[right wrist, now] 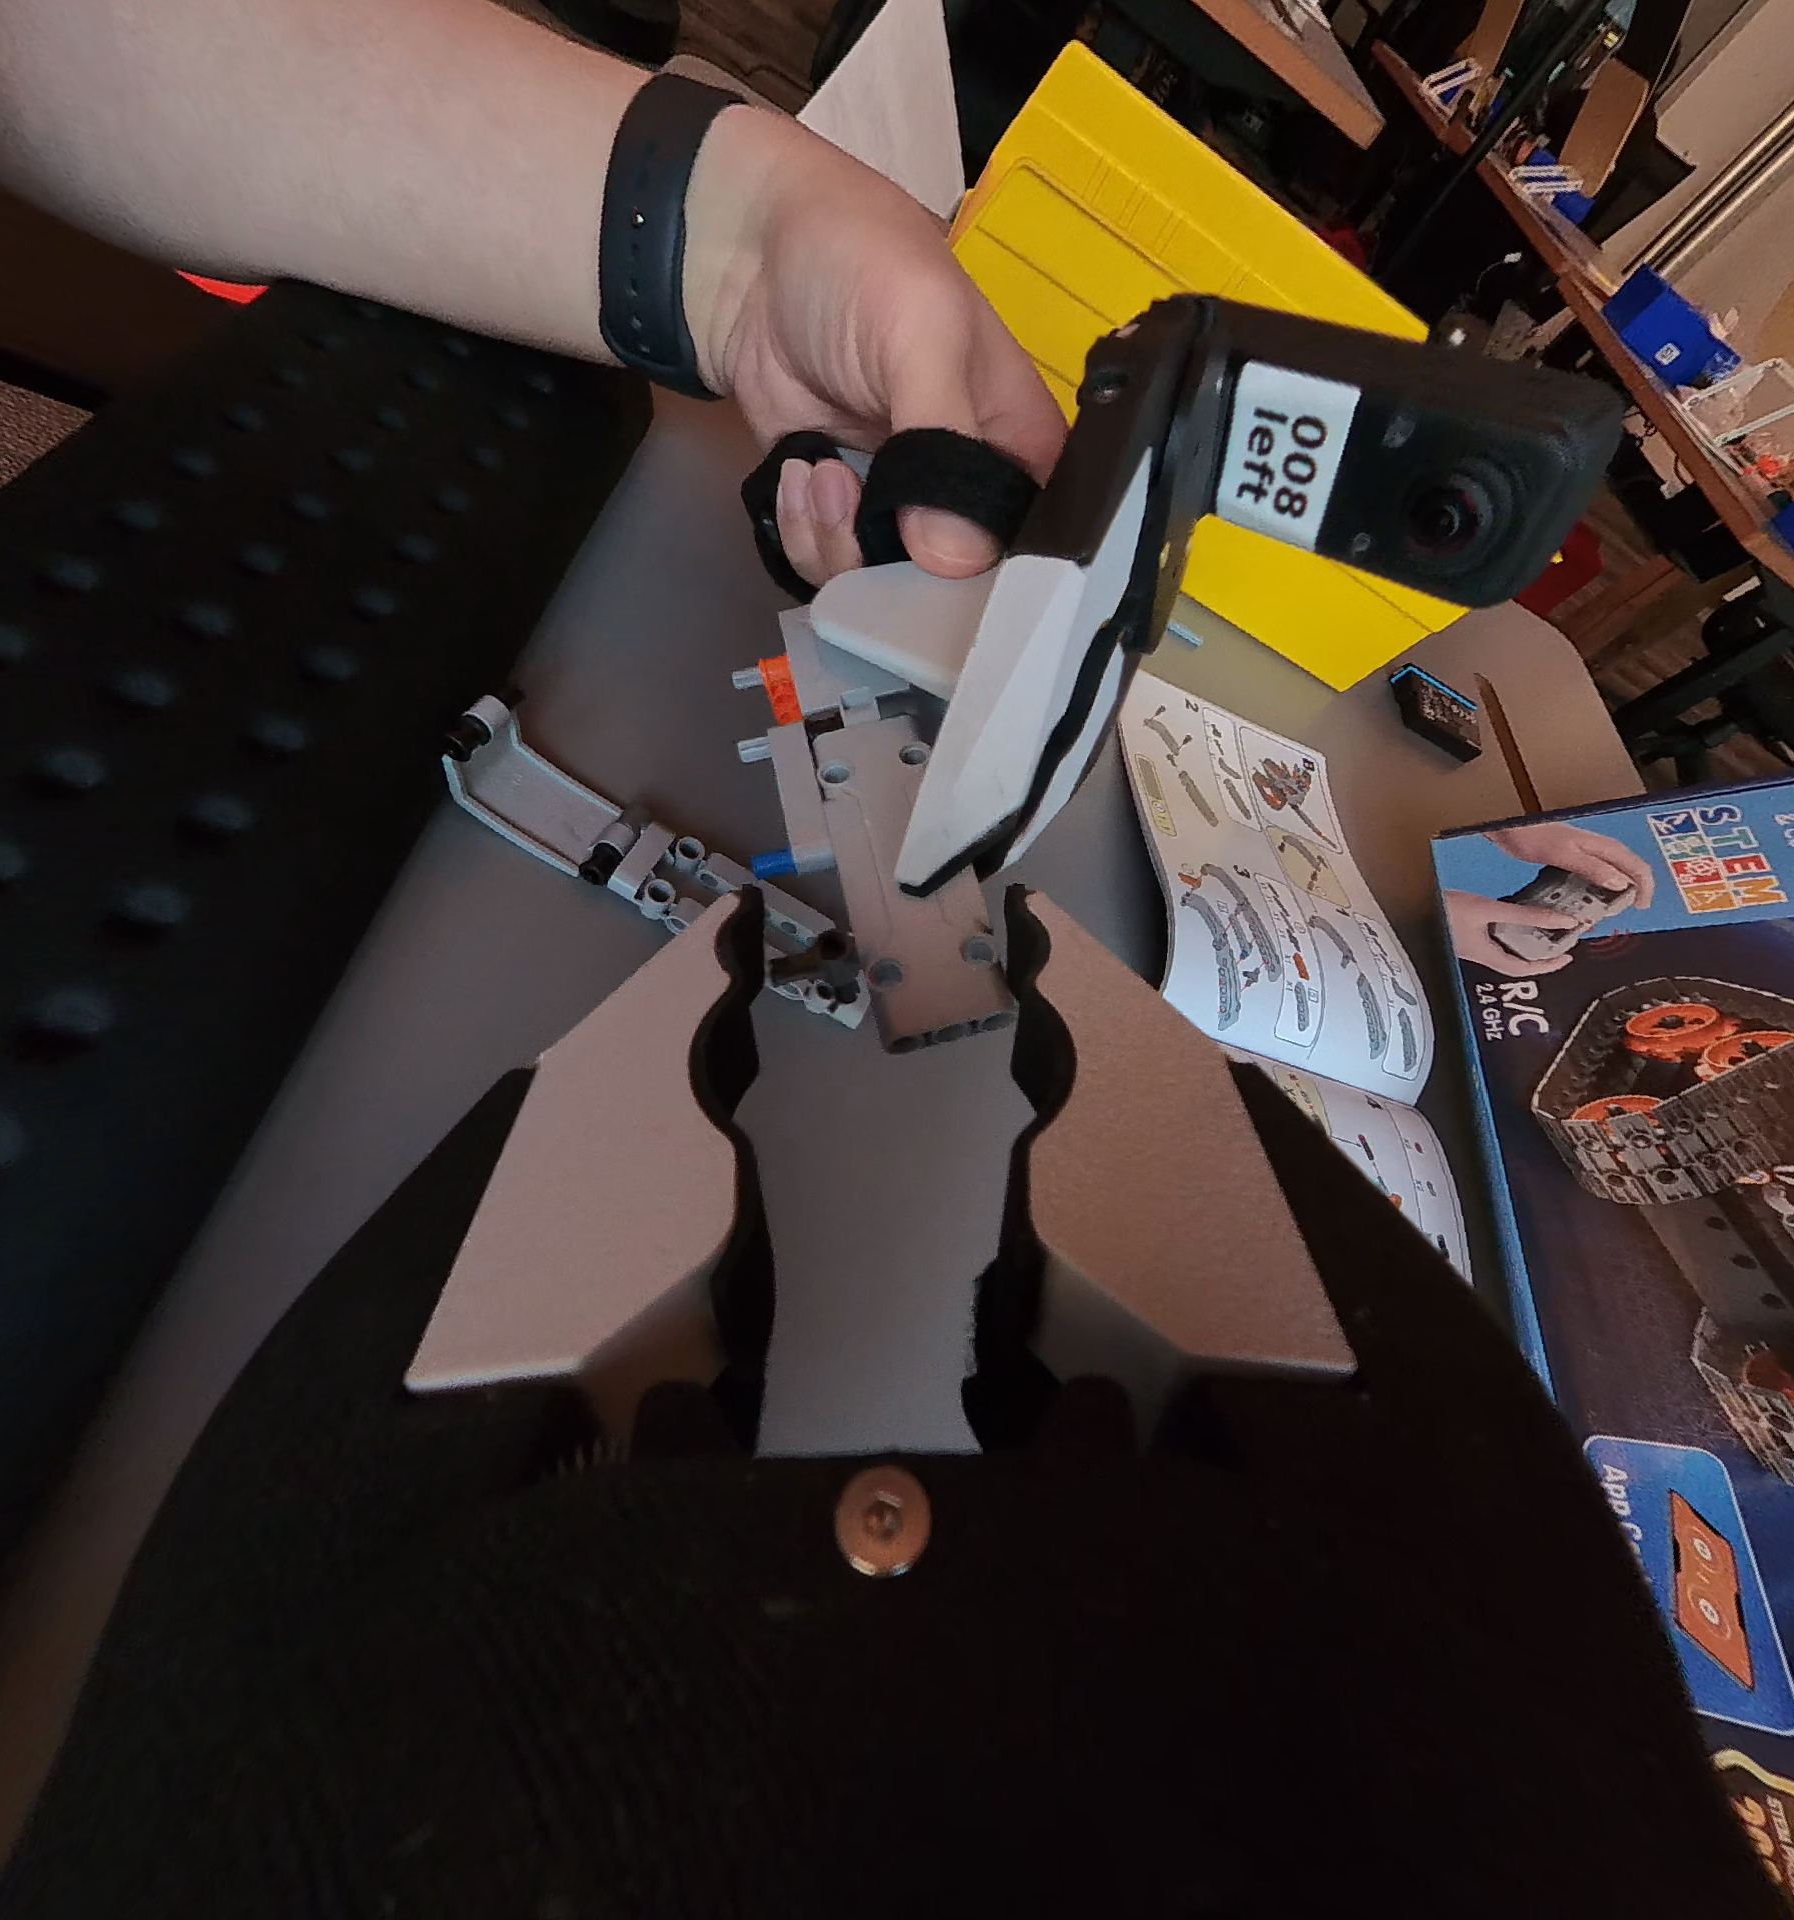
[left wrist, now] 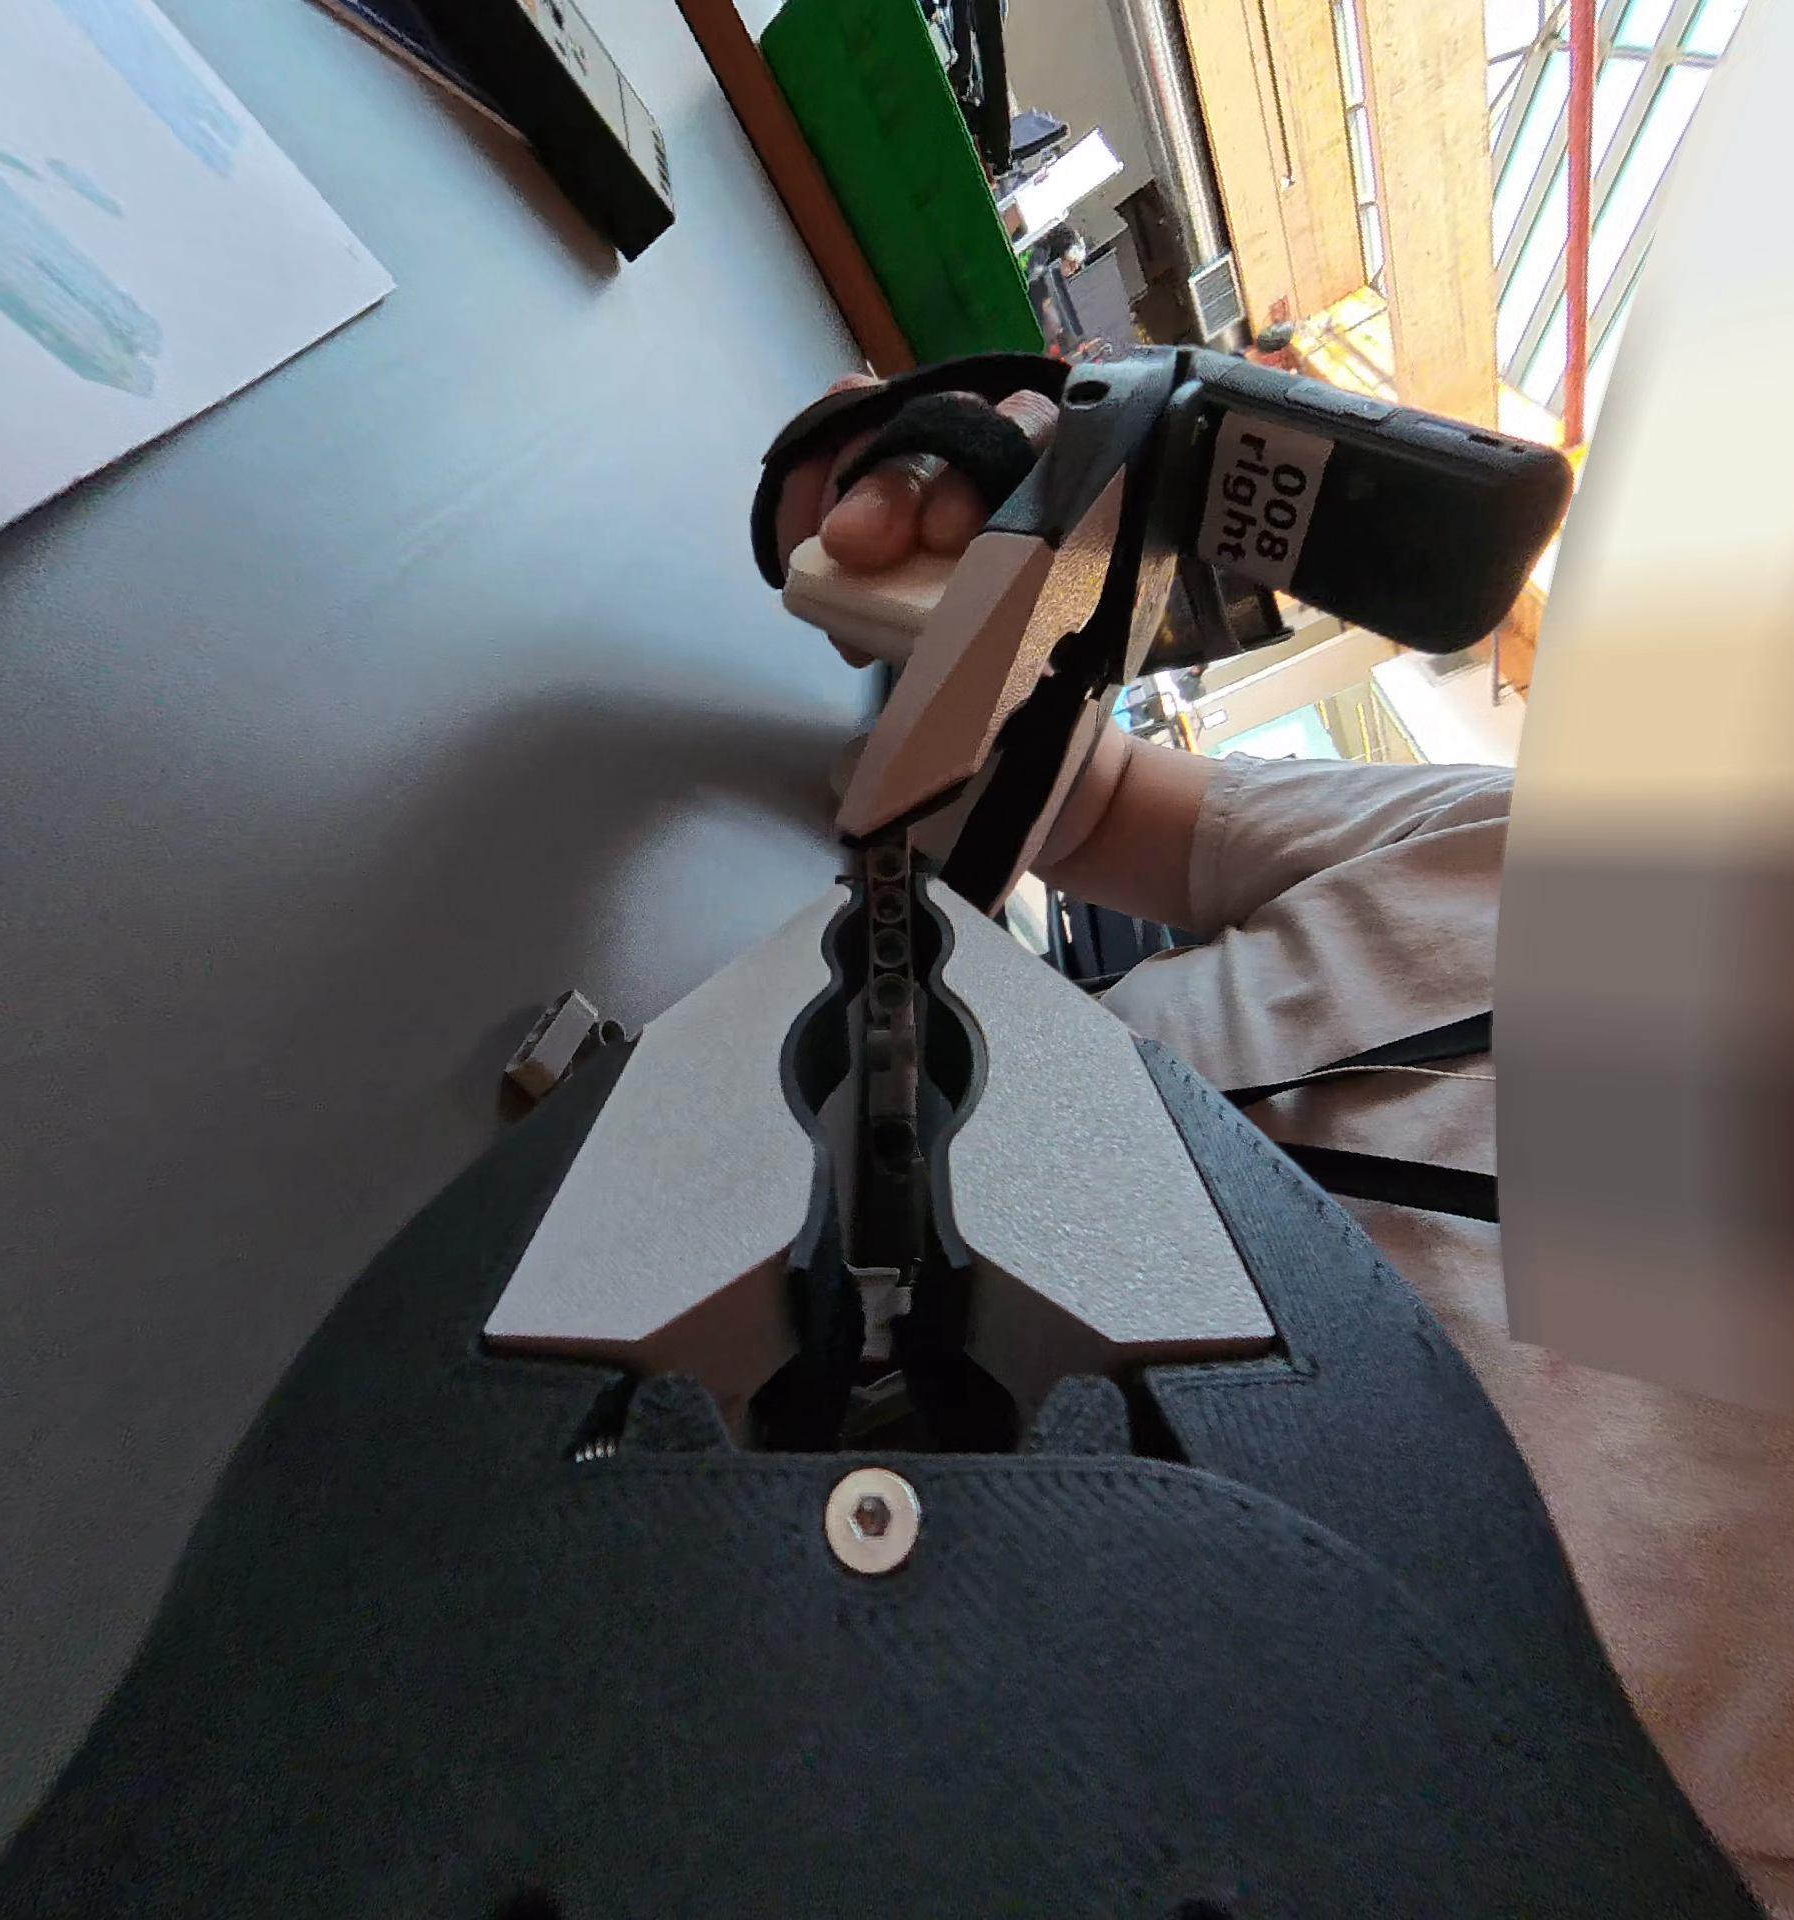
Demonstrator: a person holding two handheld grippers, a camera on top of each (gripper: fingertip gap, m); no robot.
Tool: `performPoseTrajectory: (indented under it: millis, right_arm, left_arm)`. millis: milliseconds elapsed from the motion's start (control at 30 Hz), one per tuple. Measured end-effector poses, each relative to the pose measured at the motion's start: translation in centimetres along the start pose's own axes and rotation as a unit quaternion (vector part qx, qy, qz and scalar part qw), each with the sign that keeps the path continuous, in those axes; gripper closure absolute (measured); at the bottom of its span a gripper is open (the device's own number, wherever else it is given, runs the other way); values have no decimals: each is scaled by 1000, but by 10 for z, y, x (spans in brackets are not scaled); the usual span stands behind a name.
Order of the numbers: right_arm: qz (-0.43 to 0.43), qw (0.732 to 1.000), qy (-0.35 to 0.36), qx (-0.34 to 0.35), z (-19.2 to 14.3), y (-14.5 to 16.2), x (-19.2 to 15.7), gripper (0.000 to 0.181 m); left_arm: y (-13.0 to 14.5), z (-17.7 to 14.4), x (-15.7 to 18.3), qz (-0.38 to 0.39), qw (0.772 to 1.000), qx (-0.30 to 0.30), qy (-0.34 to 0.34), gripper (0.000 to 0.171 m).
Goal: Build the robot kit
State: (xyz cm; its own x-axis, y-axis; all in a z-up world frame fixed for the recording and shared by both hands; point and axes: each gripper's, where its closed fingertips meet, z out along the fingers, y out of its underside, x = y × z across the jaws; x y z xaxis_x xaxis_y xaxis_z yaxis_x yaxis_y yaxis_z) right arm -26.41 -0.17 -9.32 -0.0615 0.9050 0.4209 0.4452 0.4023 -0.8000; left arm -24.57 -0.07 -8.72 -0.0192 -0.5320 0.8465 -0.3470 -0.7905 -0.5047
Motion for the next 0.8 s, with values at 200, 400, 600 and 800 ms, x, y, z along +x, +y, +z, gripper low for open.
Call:
performPoseTrajectory:
  millis: [200,400,600,800]
  right_arm:
    - [19,1000,-6,8,-5,-2,2,127]
    - [34,999,10,15,-23,0,14,142]
    - [46,998,-26,18,-19,-1,3,152]
    - [59,997,-53,12,-16,2,-4,158]
  left_arm:
    - [-2,-8,-1,-36,999,16,21,166]
    - [0,-9,0,-62,997,11,40,166]
    - [8,-3,2,-69,996,-13,50,166]
    - [13,2,3,-63,996,-30,53,166]
